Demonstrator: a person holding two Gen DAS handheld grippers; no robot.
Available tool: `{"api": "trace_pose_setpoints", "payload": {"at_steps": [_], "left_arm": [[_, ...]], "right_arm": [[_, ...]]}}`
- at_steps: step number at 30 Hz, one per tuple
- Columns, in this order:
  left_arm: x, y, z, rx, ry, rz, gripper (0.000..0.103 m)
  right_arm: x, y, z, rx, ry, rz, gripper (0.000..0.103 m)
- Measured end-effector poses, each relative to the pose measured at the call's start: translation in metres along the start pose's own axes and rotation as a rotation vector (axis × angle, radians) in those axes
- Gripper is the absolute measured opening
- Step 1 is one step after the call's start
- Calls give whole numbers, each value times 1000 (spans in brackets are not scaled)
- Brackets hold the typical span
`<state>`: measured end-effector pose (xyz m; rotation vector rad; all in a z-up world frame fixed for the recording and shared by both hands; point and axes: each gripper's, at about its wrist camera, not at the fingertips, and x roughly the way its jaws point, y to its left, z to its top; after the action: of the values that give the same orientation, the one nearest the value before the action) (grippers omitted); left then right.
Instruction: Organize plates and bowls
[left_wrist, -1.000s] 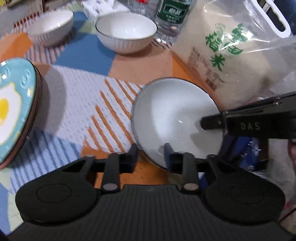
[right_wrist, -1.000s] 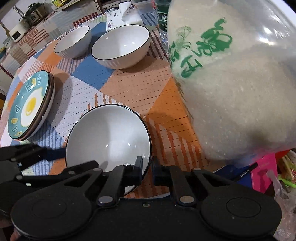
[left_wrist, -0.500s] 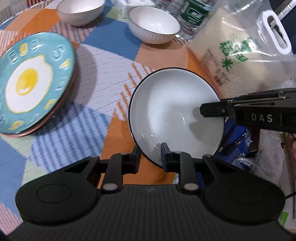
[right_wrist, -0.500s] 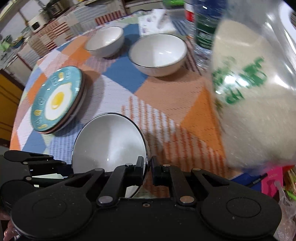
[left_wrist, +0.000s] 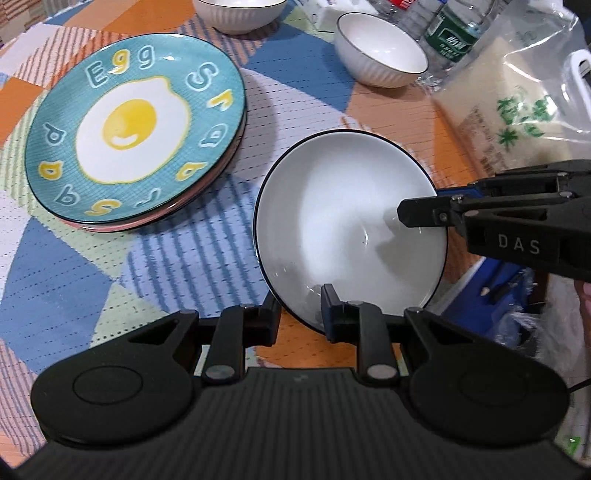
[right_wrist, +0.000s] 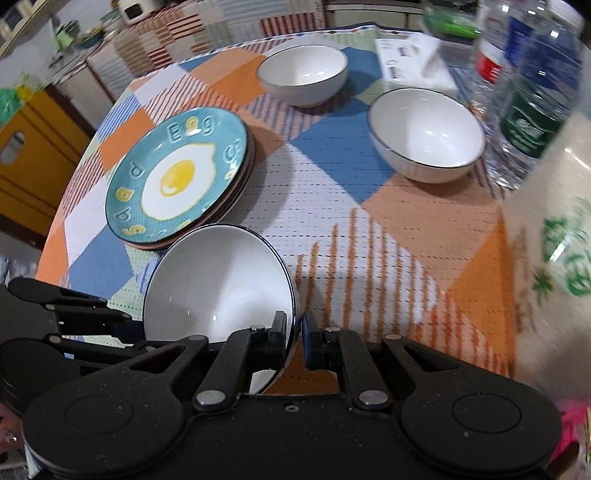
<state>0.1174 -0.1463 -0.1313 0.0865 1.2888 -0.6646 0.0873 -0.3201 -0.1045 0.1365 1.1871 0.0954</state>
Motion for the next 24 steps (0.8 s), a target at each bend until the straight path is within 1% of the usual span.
{"api": "trace_pose_setpoints", "payload": {"at_steps": [2,8,11,14,15,19,20,22,23,24], "left_arm": [[3,0,-2,5,-3,16,21],[12,4,-4,-4,8,20,21],[16,5,-5,-10,17,13,21],[16,6,-5,-24,-2,4,22],[17,6,-5,-27,-2,6,22],[10,9,-5,-39,0,-11,25],[8,11,-5,-41,2,-14,25],[1,12,-4,-32,5,-14,25],[-4,12,-4,-24,1,-15,25],[-10,12,-3,-17,-4,-17,27]], "right_arm": [[6,0,-2,-19,-5,11,12],[17,-1,-4,-46,-12,44,12],[20,1,-6,-78,-14,34,12],[24,3,-9,-110,-18,19,13],[25,3,-10,-117,-28,12,16],[20,5,-9,-143,-54,-1,16],[14,5,-9,-140,-78,-2,17],[3,3,-6,-133,-112,12,22],[-3,1,-5,-130,-131,12,28],[-11,-1,-3,-128,-152,9,30]]}}
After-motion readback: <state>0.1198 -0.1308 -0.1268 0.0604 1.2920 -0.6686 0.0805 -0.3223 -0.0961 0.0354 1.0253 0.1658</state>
